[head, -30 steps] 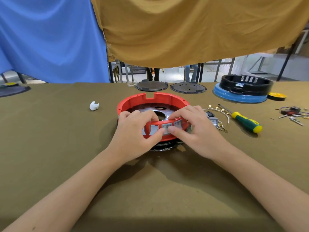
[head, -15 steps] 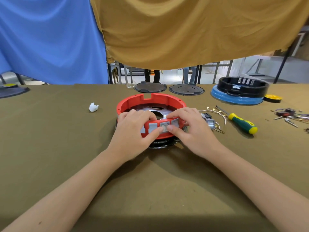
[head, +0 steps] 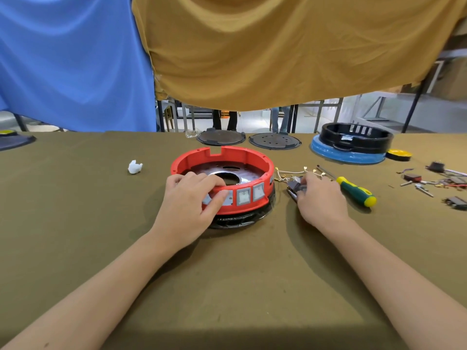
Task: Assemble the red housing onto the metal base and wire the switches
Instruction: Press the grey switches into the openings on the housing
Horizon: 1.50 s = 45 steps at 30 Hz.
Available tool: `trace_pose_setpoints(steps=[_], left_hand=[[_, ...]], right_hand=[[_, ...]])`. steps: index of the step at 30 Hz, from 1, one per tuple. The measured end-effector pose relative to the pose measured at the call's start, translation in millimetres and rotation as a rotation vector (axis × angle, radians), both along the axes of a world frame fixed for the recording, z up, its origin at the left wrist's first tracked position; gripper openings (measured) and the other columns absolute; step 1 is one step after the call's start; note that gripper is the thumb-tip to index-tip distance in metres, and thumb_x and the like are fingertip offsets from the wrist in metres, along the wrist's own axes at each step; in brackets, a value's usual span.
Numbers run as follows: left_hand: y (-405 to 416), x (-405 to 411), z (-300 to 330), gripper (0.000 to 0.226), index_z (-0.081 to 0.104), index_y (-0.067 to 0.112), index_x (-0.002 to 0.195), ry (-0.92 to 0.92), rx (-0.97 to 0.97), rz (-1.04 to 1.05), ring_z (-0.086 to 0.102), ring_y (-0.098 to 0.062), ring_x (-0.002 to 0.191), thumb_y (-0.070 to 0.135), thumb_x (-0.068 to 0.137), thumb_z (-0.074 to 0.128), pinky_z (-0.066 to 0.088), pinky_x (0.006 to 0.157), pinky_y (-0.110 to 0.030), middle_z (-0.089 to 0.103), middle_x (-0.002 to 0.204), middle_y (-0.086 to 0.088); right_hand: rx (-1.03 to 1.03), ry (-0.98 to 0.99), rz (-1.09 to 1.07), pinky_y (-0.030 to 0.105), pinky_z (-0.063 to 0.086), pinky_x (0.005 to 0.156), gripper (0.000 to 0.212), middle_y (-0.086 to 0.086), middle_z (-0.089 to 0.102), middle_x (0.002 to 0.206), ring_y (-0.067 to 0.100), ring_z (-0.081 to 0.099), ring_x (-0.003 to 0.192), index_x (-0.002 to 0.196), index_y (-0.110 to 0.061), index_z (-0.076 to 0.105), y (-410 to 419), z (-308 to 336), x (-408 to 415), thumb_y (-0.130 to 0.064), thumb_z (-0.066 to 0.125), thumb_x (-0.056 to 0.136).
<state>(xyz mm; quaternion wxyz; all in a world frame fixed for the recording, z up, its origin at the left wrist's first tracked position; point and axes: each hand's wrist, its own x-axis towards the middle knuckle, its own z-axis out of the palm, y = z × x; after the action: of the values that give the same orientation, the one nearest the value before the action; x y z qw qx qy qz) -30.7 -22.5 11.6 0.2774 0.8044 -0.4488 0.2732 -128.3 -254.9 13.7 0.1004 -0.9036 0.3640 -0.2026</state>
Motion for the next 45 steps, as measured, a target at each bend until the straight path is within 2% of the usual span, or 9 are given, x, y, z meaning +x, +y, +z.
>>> trace_pose_setpoints(steps=[5, 9, 12, 15, 21, 26, 31, 34, 45], left_hand=[[4, 5, 3, 0.032, 0.063, 0.024, 0.109, 0.061, -0.027, -0.089, 0.049, -0.007, 0.099, 0.042, 0.092, 0.043, 0.027, 0.094, -0.027, 0.06, 0.1, 0.012], [3, 4, 0, 0.021, 0.063, 0.024, 0.106, 0.062, -0.011, -0.104, 0.05, -0.009, 0.096, 0.029, 0.096, 0.046, 0.026, 0.097, -0.03, 0.06, 0.099, 0.015], [2, 4, 0, 0.021, 0.064, 0.024, 0.108, 0.045, -0.007, -0.104, 0.05, -0.009, 0.095, 0.028, 0.097, 0.047, 0.025, 0.096, -0.028, 0.06, 0.099, 0.015], [2, 6, -1, 0.021, 0.065, 0.023, 0.109, 0.043, -0.008, -0.103, 0.049, -0.009, 0.095, 0.029, 0.097, 0.048, 0.026, 0.096, -0.028, 0.058, 0.097, 0.013], [2, 7, -3, 0.021, 0.063, 0.023, 0.108, 0.052, -0.007, -0.098, 0.047, -0.006, 0.096, 0.032, 0.095, 0.048, 0.023, 0.096, -0.023, 0.056, 0.098, 0.016], [1, 8, -2, 0.013, 0.053, 0.034, 0.101, 0.054, -0.016, -0.136, 0.047, -0.008, 0.088, 0.038, 0.097, 0.041, 0.03, 0.092, -0.033, 0.053, 0.091, 0.016], [2, 9, -2, 0.02, 0.061, 0.022, 0.108, 0.097, -0.092, -0.171, 0.054, -0.011, 0.095, 0.032, 0.093, 0.052, 0.036, 0.095, -0.039, 0.06, 0.096, 0.011], [1, 6, 0, 0.022, 0.058, 0.026, 0.111, 0.129, -0.171, -0.219, 0.055, -0.011, 0.1, 0.036, 0.091, 0.053, 0.04, 0.094, -0.039, 0.061, 0.102, 0.01], [-2, 3, 1, 0.037, 0.061, 0.022, 0.126, 0.059, -0.145, -0.254, 0.051, -0.01, 0.106, 0.04, 0.094, 0.06, 0.039, 0.097, -0.039, 0.06, 0.115, 0.013]], right_hand=[[-0.074, -0.213, 0.043, 0.04, 0.047, 0.081, 0.02, 0.015, 0.059, 0.109, 0.032, 0.054, 0.101, 0.113, -0.009, 0.055, -3, -2, -2, -0.018, 0.049, 0.097], [0.094, -0.541, 0.337, 0.031, 0.044, 0.08, 0.018, 0.005, 0.06, 0.106, 0.016, 0.055, 0.092, 0.116, -0.016, 0.056, 9, -2, -4, -0.019, 0.048, 0.1], [0.16, -0.656, 0.574, 0.01, 0.042, 0.075, 0.023, -0.002, 0.058, 0.103, -0.001, 0.055, 0.089, 0.12, -0.022, 0.059, 26, -1, -5, -0.016, 0.051, 0.099], [0.127, -0.752, 0.651, 0.006, 0.04, 0.074, 0.024, -0.006, 0.057, 0.1, -0.002, 0.054, 0.088, 0.118, -0.023, 0.061, 38, -1, -7, -0.011, 0.053, 0.098], [0.054, -0.646, 0.888, 0.013, 0.046, 0.079, 0.025, -0.007, 0.057, 0.109, 0.007, 0.058, 0.097, 0.122, -0.018, 0.062, 60, -1, -10, -0.015, 0.06, 0.097], [0.006, -0.64, 0.968, 0.01, 0.043, 0.081, 0.026, -0.007, 0.058, 0.113, 0.002, 0.055, 0.101, 0.123, -0.015, 0.062, 77, 8, 7, -0.016, 0.06, 0.097], [0.449, -0.862, 0.941, 0.031, 0.056, 0.073, 0.023, -0.004, 0.064, 0.097, 0.02, 0.067, 0.085, 0.119, -0.014, 0.063, 80, -1, 9, -0.014, 0.059, 0.096], [0.636, -0.854, 0.955, 0.029, 0.056, 0.072, 0.022, -0.003, 0.065, 0.092, 0.018, 0.069, 0.08, 0.119, -0.011, 0.061, 75, -3, 4, -0.009, 0.053, 0.098], [0.773, -0.777, 1.015, 0.024, 0.053, 0.066, 0.02, 0.004, 0.069, 0.091, 0.017, 0.065, 0.076, 0.116, -0.006, 0.055, 81, 2, -1, -0.014, 0.057, 0.098]])
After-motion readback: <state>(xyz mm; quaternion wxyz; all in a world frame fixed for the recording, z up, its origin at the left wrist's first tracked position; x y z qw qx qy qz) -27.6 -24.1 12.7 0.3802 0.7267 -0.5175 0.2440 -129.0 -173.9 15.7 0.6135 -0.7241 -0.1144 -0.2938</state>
